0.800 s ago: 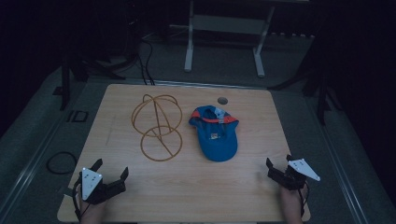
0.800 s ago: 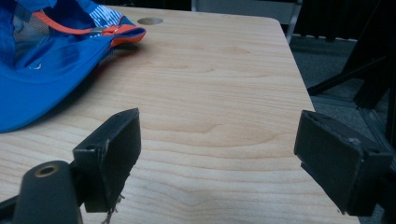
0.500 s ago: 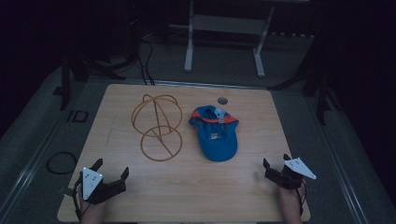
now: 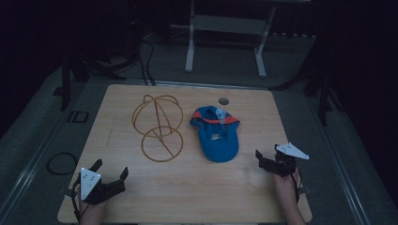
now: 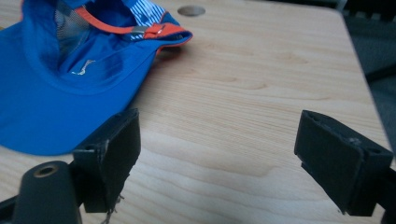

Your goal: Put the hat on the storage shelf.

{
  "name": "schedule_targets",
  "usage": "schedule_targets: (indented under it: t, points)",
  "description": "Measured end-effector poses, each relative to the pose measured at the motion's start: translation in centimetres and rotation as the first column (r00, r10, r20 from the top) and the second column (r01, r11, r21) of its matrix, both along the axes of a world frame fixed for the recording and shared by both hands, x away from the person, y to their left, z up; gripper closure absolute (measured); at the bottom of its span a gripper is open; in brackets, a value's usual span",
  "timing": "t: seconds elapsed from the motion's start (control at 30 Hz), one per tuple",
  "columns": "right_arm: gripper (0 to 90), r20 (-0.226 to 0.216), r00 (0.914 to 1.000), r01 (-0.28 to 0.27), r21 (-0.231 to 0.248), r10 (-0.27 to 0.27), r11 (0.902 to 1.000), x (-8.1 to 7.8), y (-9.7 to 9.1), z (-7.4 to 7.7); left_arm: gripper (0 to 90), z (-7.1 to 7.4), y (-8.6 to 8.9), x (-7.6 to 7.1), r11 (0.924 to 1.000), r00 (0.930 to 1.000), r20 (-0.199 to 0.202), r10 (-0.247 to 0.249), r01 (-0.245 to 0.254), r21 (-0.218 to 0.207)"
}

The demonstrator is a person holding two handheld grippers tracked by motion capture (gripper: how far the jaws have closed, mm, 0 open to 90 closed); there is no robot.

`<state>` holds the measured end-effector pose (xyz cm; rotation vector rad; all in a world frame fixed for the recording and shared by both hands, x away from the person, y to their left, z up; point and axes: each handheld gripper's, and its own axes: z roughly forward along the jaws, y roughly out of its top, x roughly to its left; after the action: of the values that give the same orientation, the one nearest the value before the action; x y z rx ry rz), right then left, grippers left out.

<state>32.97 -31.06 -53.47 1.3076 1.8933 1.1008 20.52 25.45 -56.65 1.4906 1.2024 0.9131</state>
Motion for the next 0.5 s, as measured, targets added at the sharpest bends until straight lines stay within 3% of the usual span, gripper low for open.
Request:
schedule_targets:
  t: [0.2,0.3,0.5]
  points:
    - [13.9,-0.043,0.9990,-0.008,0.033,0.009,0.9994,2.1,1.8,1.2,3.9,-0.1,-0.4,0.2,0.9996,0.9993,-0.031,-0.020,0.021,0.019]
    - [14.0,-0.050,0.9972,-0.053,0.062,0.056,0.9967,3.1,2.8,1.9,4.0,-0.1,-0.7,0.2,0.9993,0.9993,-0.027,-0.027,0.028,0.024]
    - [14.7,-0.039,0.9928,-0.112,0.052,0.114,0.9924,5.1,5.1,3.3,4.3,-0.1,-0.7,0.1,0.9991,0.9990,-0.020,-0.040,0.040,0.013]
